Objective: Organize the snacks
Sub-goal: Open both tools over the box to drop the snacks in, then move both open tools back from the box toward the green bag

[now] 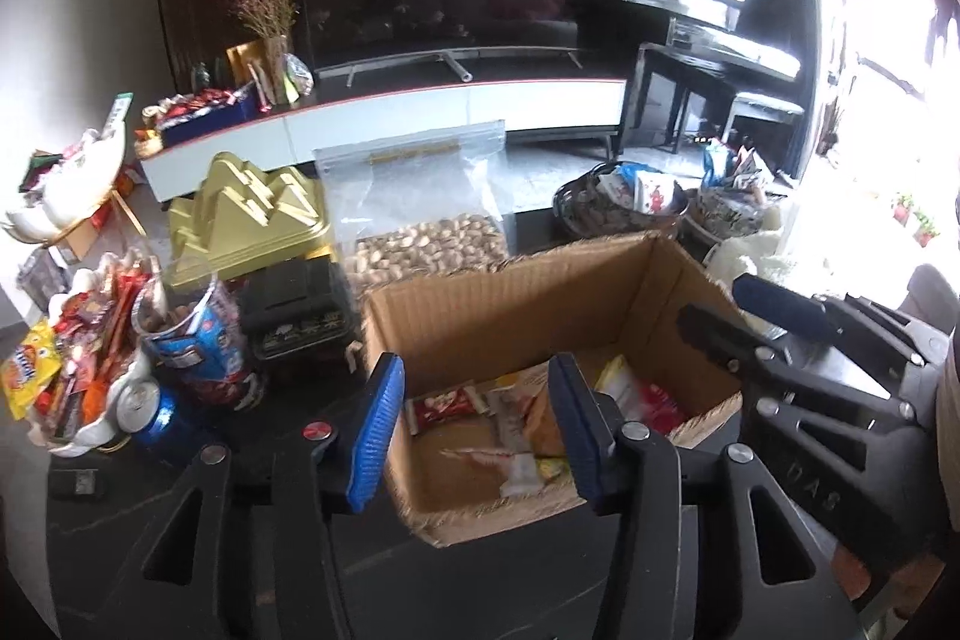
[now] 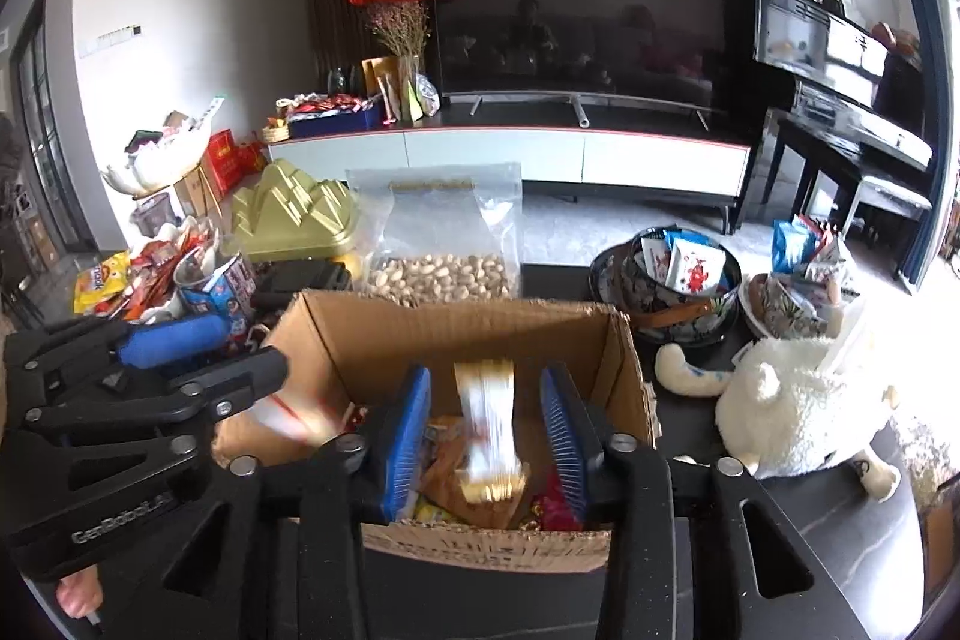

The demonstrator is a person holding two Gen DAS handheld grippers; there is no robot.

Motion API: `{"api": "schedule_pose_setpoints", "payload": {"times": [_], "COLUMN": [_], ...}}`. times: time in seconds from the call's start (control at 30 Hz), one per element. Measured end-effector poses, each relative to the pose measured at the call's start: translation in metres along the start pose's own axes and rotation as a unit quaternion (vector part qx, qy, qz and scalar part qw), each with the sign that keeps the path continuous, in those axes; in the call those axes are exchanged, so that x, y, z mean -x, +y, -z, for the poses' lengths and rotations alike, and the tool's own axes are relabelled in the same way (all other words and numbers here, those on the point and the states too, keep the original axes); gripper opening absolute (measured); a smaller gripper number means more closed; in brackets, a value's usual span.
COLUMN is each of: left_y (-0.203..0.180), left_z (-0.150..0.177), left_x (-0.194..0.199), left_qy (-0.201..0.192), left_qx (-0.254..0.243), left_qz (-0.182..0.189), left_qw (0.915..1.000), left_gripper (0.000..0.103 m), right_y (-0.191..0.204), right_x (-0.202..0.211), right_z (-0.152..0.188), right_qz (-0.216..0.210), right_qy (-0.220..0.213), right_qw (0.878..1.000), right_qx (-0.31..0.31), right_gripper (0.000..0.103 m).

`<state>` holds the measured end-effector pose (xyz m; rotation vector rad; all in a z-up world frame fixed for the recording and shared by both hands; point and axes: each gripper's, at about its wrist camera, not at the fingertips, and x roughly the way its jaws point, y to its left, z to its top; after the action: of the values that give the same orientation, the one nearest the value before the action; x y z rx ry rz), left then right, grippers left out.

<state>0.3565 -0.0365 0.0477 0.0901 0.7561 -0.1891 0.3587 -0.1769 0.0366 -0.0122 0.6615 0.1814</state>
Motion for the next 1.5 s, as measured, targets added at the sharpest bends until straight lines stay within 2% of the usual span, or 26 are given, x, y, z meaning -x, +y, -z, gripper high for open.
{"api": "schedule_pose_setpoints", "payload": {"times": [0.27,0.47,0.57,0.73,0.9,1.1,1.43,1.5], "left_y": [-0.003,-0.005,-0.006,-0.009,-0.011,-0.012,-0.009,-0.006], "left_z": [0.041,0.069,0.084,0.11,0.137,0.17,0.2,0.205], "left_x": [0.031,0.048,0.059,0.074,0.076,0.075,0.074,0.07], "left_qy": [-0.002,0.011,0.009,0.012,0.033,0.051,0.065,0.072], "left_qx": [-0.006,-0.003,0.008,0.014,0.019,0.025,0.038,0.046], "left_qz": [-0.029,-0.036,-0.037,-0.035,-0.026,-0.036,-0.052,-0.049], "left_qw": [0.9996,0.9993,0.9992,0.9992,0.9989,0.9978,0.9958,0.9951], "left_gripper": [0.056,0.057,0.063,0.064,0.064,0.065,0.066,0.066], "right_y": [0.007,0.016,0.021,0.031,0.039,0.048,0.066,0.07], "right_x": [0.021,0.041,0.049,0.058,0.063,0.061,0.051,0.047], "right_z": [0.03,0.053,0.065,0.088,0.11,0.139,0.169,0.173], "right_qz": [-0.017,-0.031,-0.037,-0.049,-0.058,-0.065,-0.084,-0.087], "right_qy": [0.005,0.01,0.018,0.042,0.063,0.089,0.127,0.136], "right_qw": [1.0,0.999,0.999,0.996,0.994,0.989,0.976,0.974], "right_qx": [0.017,0.023,0.03,0.055,0.075,0.103,0.153,0.161], "right_gripper": [0.053,0.055,0.055,0.055,0.055,0.055,0.055,0.06]}}
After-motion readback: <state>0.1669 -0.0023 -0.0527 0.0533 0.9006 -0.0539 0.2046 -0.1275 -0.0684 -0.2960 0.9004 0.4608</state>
